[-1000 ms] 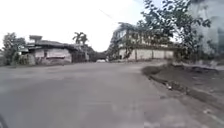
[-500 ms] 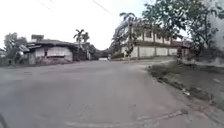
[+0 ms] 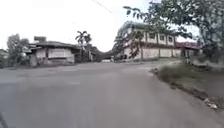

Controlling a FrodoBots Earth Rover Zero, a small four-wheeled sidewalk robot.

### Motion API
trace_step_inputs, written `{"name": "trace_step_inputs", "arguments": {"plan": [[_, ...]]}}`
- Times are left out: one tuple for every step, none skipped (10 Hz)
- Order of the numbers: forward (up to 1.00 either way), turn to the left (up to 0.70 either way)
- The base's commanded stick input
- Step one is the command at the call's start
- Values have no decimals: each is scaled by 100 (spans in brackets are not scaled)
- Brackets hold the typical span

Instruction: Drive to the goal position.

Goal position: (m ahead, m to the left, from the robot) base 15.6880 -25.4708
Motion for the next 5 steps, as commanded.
{"name": "trace_step_inputs", "arguments": {"plan": [[85, 0], [85, 0], [85, 0], [85, 0], [85, 0]]}}
